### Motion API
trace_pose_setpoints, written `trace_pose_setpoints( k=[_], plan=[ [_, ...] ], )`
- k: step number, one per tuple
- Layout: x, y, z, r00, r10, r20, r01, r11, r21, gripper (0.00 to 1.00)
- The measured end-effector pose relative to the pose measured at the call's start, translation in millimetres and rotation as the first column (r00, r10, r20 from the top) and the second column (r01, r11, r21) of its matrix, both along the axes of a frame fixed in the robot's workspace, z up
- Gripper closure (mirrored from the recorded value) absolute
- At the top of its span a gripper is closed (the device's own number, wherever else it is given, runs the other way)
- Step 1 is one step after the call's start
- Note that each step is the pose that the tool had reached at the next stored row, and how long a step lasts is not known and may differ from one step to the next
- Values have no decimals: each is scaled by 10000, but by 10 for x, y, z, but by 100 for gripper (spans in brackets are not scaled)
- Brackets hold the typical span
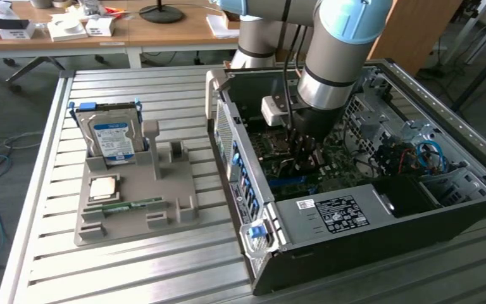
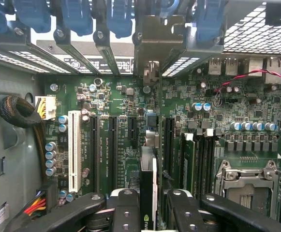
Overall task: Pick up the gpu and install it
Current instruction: 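Insert the gpu into the slot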
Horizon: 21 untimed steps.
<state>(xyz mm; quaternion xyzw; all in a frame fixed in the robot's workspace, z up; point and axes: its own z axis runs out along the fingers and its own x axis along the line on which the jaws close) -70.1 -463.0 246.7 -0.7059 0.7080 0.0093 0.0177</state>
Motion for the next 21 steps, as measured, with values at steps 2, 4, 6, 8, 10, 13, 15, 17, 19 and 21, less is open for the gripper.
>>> trace_pose_setpoints(
  k=[2,4,6,8,10,13,15,17,19,21],
  plan=[
    [0,0,0,10000,-91,-5,91,10000,-1,73],
    [0,0,0,9998,-177,-8,177,9998,-1,73],
    [1,0,0,9997,-240,-9,240,9997,-1,73],
    [1,0,0,9996,-283,-10,283,9996,0,73],
    [1,0,0,9996,-294,-11,294,9996,-1,73],
    [8,0,0,9995,-305,-35,305,9995,-2,73],
    [18,0,2,9995,-312,-75,312,9995,-2,73],
    [29,0,3,9994,-315,-118,315,9995,-4,73],
    [39,0,4,9994,-314,-156,314,9995,-5,73],
    [41,0,5,9994,-316,-166,316,9995,-5,73]
  ],
)
